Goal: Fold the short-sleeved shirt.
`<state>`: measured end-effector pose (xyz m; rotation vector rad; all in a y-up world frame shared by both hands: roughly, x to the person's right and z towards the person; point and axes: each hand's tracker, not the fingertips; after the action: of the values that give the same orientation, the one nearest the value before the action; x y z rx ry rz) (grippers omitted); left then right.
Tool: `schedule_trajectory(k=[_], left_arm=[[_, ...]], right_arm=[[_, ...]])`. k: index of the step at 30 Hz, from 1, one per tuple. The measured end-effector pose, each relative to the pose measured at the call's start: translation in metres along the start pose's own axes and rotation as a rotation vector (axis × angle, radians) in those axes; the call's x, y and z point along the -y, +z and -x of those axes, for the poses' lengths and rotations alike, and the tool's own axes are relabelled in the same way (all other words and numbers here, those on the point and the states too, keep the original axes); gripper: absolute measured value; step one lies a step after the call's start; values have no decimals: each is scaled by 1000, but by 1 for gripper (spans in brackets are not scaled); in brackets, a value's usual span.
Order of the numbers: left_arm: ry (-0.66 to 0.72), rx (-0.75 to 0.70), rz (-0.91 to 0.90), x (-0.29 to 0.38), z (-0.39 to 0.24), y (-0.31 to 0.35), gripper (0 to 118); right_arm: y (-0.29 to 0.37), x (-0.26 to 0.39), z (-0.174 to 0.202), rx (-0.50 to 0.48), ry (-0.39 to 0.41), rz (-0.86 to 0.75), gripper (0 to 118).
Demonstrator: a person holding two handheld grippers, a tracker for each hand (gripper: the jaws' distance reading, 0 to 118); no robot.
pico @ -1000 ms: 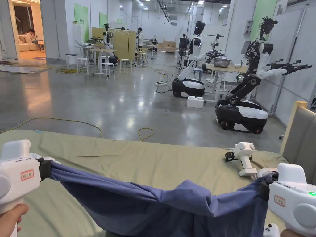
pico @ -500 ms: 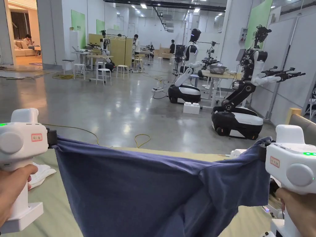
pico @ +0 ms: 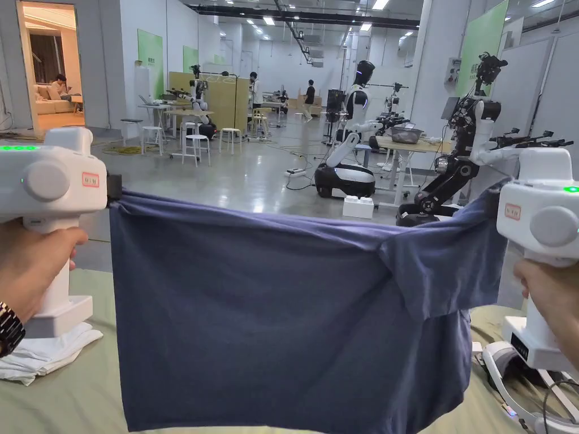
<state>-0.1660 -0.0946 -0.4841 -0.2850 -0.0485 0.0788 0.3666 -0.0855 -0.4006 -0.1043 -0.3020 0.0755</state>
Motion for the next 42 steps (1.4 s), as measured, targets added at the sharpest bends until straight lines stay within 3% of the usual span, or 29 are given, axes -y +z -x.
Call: schedule_trajectory(k=[8, 19, 24, 32, 42], left_arm=[[-19, -8, -1, 3, 3, -11, 5], [-1, 17, 179, 152, 24, 6, 5], [81, 55, 232, 222, 41, 45, 5], [141, 68, 230, 269, 57, 128, 5], [85, 51, 420, 341, 59, 172, 5]], right_arm=[[-8, -2, 11, 7, 49, -17, 3], [27, 137, 15, -14, 59, 164, 3], [89, 182, 15, -12, 63, 231, 3], [152, 215, 0, -32, 75, 264, 3], [205, 284, 2, -25, 126, 441, 3]])
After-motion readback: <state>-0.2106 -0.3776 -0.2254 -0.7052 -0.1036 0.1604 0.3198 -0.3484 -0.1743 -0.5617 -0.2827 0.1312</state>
